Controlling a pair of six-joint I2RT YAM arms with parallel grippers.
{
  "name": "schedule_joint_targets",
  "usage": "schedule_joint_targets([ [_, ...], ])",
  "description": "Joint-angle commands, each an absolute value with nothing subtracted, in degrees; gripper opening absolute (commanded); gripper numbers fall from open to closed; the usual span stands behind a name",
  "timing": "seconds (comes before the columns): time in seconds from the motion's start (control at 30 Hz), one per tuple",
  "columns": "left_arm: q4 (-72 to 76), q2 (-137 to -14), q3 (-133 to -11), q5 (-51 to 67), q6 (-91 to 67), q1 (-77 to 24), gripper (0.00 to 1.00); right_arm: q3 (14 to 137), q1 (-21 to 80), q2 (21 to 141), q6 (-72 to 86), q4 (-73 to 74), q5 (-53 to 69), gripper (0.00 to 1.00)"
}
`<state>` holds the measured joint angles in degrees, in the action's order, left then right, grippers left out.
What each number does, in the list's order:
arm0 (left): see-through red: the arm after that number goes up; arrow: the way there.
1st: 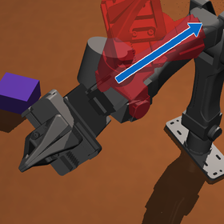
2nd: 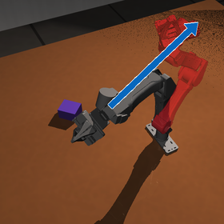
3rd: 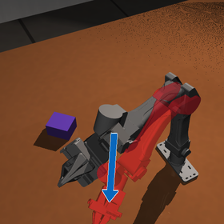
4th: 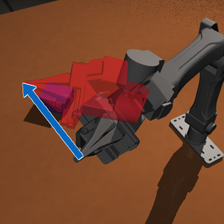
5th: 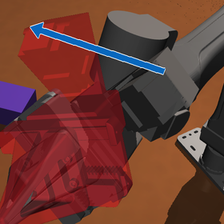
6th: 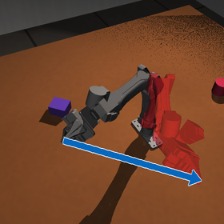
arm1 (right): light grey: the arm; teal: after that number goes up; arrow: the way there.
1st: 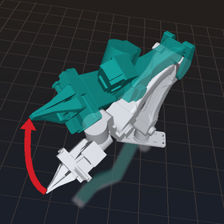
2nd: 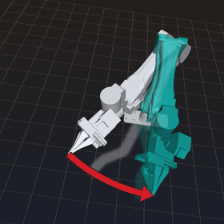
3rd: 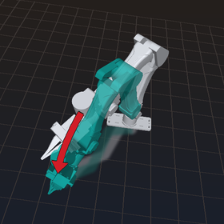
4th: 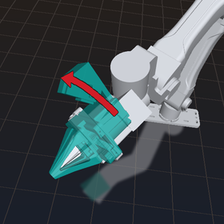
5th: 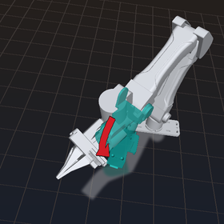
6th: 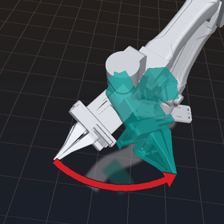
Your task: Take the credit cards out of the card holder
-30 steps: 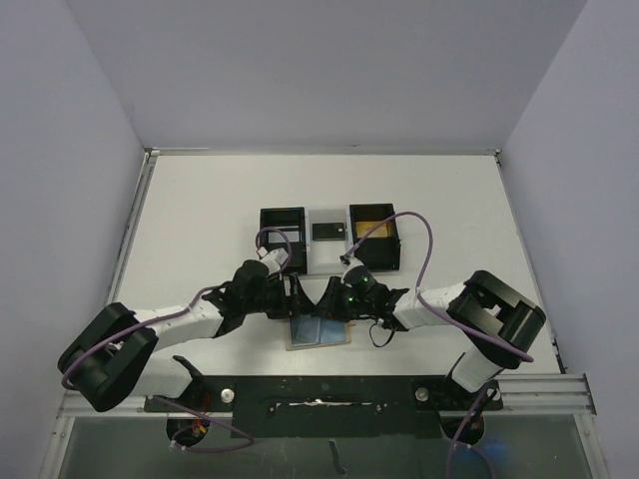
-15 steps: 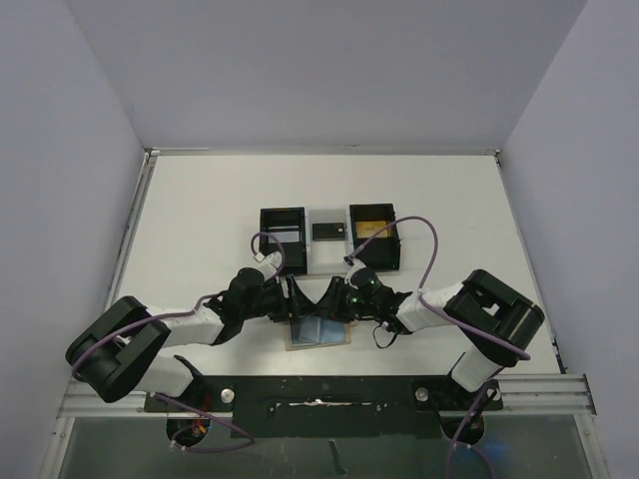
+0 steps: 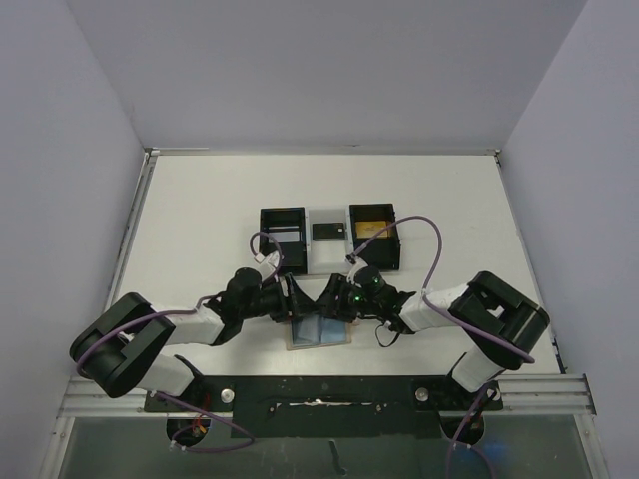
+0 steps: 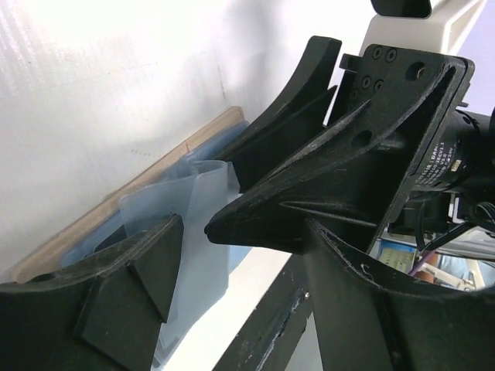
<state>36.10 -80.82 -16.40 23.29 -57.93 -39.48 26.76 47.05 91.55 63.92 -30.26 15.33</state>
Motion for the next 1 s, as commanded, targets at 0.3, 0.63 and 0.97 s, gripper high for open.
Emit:
schedule_joint_targets([
  [0.3,41.46,-84.32,-16.14,29.37,-60.49,-40.33,0.59,29.08,47.11,80.87,62.08,-16.52,5.42,0.6],
  [0.63,48.39,-90.72,-21.22,34.2,-62.67,-43.37,0.58,28.33,46.14,70.18,64.16,-4.64,-5.14,0.61],
  [0.97,51.22,-98.47,-26.89,34.55,-64.64,-50.09,0.56,28.48,42.46,57.48,69.61,15.95,-17.76,0.62],
])
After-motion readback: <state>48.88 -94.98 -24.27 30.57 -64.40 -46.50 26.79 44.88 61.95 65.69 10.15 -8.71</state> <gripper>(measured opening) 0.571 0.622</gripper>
